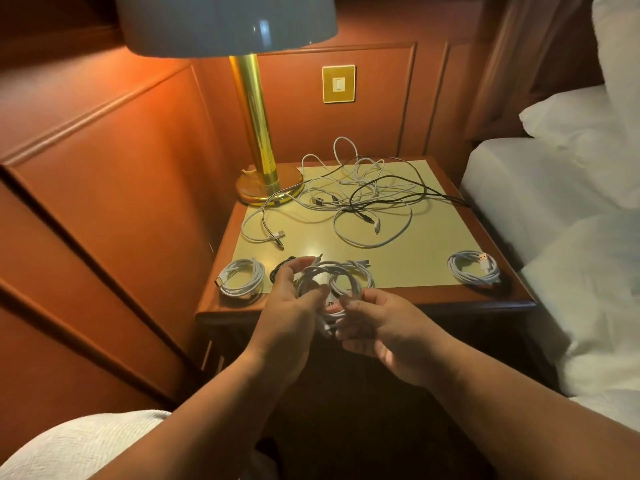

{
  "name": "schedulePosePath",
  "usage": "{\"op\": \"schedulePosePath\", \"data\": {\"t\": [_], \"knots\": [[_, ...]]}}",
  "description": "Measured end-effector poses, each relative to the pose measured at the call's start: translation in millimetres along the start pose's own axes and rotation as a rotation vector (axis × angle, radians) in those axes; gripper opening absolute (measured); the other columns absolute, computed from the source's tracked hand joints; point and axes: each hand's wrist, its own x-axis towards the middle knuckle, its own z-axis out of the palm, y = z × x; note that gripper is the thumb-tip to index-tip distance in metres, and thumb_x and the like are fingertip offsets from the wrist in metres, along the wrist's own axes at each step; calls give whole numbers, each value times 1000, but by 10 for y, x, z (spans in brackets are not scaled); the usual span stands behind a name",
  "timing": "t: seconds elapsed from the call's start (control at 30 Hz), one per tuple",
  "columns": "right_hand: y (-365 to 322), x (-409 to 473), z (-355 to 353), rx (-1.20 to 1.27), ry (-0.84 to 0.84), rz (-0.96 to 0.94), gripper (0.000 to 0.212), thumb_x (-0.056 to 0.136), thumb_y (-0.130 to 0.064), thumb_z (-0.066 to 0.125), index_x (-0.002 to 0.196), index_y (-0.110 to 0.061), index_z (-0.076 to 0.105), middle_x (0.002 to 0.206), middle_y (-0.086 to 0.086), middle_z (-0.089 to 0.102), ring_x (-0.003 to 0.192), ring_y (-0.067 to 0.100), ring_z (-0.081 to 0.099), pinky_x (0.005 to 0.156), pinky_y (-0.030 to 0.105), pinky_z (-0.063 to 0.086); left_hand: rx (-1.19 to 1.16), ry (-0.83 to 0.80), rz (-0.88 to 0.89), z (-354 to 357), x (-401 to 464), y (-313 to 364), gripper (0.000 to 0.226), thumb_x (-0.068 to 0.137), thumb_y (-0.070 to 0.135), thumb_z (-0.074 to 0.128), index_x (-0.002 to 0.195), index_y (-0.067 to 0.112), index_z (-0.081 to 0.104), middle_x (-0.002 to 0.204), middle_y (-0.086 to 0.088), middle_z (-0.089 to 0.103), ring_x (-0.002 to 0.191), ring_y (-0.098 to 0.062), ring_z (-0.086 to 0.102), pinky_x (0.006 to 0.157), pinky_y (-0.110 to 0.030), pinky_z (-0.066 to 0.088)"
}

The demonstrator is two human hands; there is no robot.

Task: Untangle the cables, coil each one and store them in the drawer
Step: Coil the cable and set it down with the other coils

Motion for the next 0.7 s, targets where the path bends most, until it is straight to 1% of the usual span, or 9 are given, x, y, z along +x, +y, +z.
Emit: {"op": "schedulePosePath", "data": {"t": [0.07,0.13,0.2,0.27,0.4,0.47,0.53,0.63,0.7], "knots": [[-48,-63,3,57,30,1,29,98,-23,57,116,0,62,98,17,65,87,27,65,74,35,56,276,-14,118,-18,-24,12,36,98,1,55,125,25,51,109,-13,66,88,-23,71,70,-29,56],[-95,-148,-2,49,59,-21,27,100,-20,54,116,1,62,97,18,65,86,27,66,76,37,56,527,6,224,-50,-44,30,37,95,6,63,124,27,53,109,-9,64,84,-19,70,67,-26,56],[-142,-244,-3,-31,81,-58,29,100,-21,54,116,2,61,97,18,65,83,25,66,73,36,57,626,-1,271,-74,-75,69,42,92,8,67,126,28,55,109,-4,64,85,-18,69,67,-26,56],[-200,-347,15,-112,90,-99,29,100,-22,54,115,2,61,93,15,66,77,21,66,68,32,57,630,-6,292,-63,-126,128,43,91,6,66,127,27,55,108,-3,63,82,-19,69,62,-28,56],[-265,-541,58,-259,98,-158,23,100,-20,56,109,1,62,84,13,65,67,16,66,62,27,56,573,13,322,-5,-225,172,45,92,-3,60,127,23,54,101,-10,60,75,-30,70,60,-53,59],[-265,-619,59,-286,106,-167,22,99,-19,57,107,1,63,83,13,66,67,16,67,61,25,56,554,25,366,33,-245,141,47,90,-7,58,121,29,54,99,-15,59,69,-38,68,53,-56,56],[-260,-670,48,-246,116,-157,24,98,-19,60,108,3,63,81,11,66,66,16,67,62,26,56,570,62,395,84,-236,116,50,89,-10,56,111,35,53,98,-16,58,59,-35,66,44,-49,54],[-268,-704,33,-229,151,-155,26,96,-20,63,108,3,63,80,9,68,69,18,68,62,28,59,514,93,339,168,-164,116,44,86,-15,52,100,27,57,98,-15,59,47,-13,57,38,-28,44],[-281,-677,-44,-247,206,-164,26,95,-22,65,105,2,65,81,9,70,70,19,69,64,31,60,475,92,307,248,-59,96,41,83,-14,52,97,23,61,100,-15,61,51,-15,58,40,-26,42]]}}
